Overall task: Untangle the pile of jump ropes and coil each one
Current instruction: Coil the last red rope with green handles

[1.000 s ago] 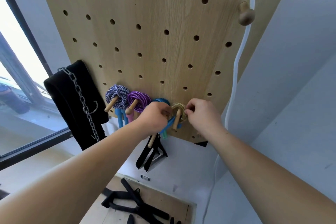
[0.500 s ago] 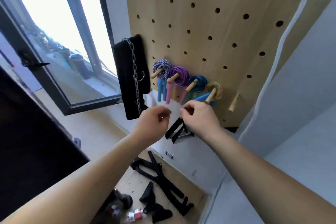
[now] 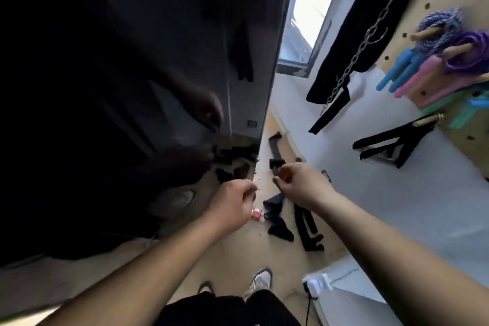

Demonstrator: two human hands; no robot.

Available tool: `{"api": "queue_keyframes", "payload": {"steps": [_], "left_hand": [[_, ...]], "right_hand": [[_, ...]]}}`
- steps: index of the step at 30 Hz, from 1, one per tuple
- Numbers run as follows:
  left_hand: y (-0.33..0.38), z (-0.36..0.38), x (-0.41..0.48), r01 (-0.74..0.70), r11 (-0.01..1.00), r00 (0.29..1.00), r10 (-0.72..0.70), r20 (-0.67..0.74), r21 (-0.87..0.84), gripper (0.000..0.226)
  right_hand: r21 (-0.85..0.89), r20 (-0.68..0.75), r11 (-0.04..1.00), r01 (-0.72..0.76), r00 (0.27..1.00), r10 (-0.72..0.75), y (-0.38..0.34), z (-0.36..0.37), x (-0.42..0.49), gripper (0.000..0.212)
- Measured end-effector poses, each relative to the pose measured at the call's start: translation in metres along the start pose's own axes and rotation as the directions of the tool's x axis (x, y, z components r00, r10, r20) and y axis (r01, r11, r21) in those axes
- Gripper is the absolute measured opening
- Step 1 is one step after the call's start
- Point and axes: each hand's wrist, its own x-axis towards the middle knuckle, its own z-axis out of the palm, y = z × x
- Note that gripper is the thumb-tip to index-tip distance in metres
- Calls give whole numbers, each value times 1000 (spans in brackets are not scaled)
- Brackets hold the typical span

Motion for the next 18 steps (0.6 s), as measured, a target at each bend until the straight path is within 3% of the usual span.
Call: {"api": "queue_keyframes", "payload": {"steps": [5,9,13,18], "left_hand": [[-78,6,-89,312,947,945,-317,-77,-72,27],[-122,19,-160,543,829,817,-558,-143,-135,24],[-149,37,-233,666,685,626,-728,-278,-294,30],[-174,63,-330,691,420,291,-907,-305,-588,38]], "right_hand": [[-184,259,946,266,942,-214,-50,77,-2,21],[-282,520,785,551,776,-357,-102,135,-15,26],[-251,697,611,751,578,-425,-158,183,-45,27],[-194,810,347,918,349,-471,-234,248,-110,25]]}}
